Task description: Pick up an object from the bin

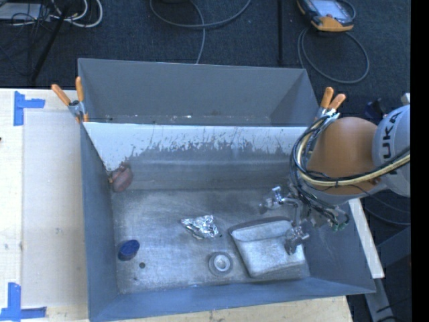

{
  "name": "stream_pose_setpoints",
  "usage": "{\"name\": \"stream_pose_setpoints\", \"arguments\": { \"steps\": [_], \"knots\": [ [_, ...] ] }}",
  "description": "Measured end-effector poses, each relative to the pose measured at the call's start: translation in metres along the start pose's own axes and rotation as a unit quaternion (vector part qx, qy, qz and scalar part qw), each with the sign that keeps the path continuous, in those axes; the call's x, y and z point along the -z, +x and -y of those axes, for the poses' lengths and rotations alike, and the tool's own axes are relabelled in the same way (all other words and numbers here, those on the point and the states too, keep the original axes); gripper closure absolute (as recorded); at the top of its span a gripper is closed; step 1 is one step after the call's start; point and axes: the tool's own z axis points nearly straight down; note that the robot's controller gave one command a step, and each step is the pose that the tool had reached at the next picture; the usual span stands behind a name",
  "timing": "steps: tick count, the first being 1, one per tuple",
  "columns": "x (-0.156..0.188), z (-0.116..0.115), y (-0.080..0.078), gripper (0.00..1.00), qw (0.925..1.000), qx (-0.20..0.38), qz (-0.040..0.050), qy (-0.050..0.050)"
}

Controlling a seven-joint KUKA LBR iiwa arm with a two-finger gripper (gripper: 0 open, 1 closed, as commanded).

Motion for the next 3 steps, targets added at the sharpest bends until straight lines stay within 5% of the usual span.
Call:
{"name": "stream_pose_setpoints", "arguments": {
  "steps": [1, 2, 3],
  "knots": [
    [0.028, -0.056, -0.010, 0.00, 0.9996, 0.026, -0.0071, -0.008],
    [-0.024, -0.115, -0.040, 0.00, 0.9995, 0.028, -0.0054, -0.009],
    [-0.022, -0.163, -0.055, 0.00, 0.9997, -0.020, -0.0082, -0.008]
  ]
}}
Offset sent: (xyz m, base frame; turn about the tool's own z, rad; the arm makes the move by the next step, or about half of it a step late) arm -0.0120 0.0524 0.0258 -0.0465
